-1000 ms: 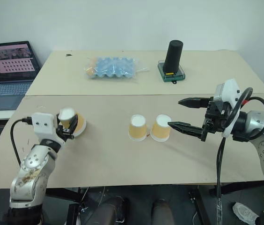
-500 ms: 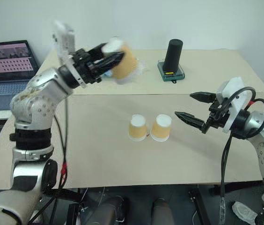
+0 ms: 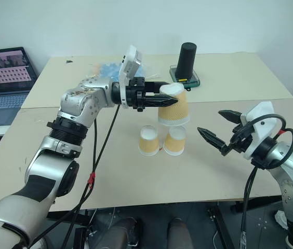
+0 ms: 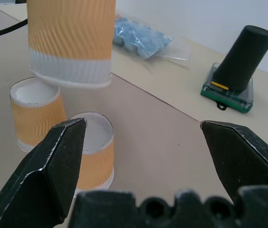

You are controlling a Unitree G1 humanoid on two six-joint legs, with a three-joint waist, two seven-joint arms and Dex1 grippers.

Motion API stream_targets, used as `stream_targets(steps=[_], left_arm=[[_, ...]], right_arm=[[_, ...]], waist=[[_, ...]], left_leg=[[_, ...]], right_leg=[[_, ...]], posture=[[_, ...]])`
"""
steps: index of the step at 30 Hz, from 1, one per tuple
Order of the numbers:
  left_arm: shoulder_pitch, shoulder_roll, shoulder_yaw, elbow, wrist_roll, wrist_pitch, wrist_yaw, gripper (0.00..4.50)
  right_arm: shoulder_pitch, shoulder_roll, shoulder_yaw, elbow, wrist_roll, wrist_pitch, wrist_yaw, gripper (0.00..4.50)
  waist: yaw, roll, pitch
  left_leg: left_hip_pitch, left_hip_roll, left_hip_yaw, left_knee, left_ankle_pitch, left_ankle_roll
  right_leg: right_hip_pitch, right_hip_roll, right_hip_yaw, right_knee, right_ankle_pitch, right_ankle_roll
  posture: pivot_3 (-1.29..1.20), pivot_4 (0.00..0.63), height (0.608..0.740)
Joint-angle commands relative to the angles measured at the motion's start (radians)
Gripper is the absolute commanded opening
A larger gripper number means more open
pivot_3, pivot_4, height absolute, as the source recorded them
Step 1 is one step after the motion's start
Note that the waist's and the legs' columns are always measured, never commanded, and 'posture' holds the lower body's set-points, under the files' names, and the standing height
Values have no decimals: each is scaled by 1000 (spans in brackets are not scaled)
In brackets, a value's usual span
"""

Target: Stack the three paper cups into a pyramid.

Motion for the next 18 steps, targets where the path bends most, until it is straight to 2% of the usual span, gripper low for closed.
stream_targets(steps=[1,9,18], left_arm=[[-43,-8,-4,19,46,-60,-38,2270],[-29,0,-37,-6,108,-49,-114,2270],[-10,2,-45,-13,154,-50,-125,2270]], right_arm=[[2,5,-43,-36,12,-5,-28,4500],[8,3,-33,-39,13,-8,-44,4500],[-6,1,-28,-30,23,-11,-43,4500]], waist=[[-1,0,0],[-1,0,0],[-1,0,0]], left_leg=[[0,0,0,0,0,0],[0,0,0,0,0,1],[0,0,0,1,0,1]], right_leg=[[0,0,0,0,0,0],[0,0,0,0,0,0],[0,0,0,1,0,0]], posture=[[0,150,726],[0,150,726],[0,150,726]])
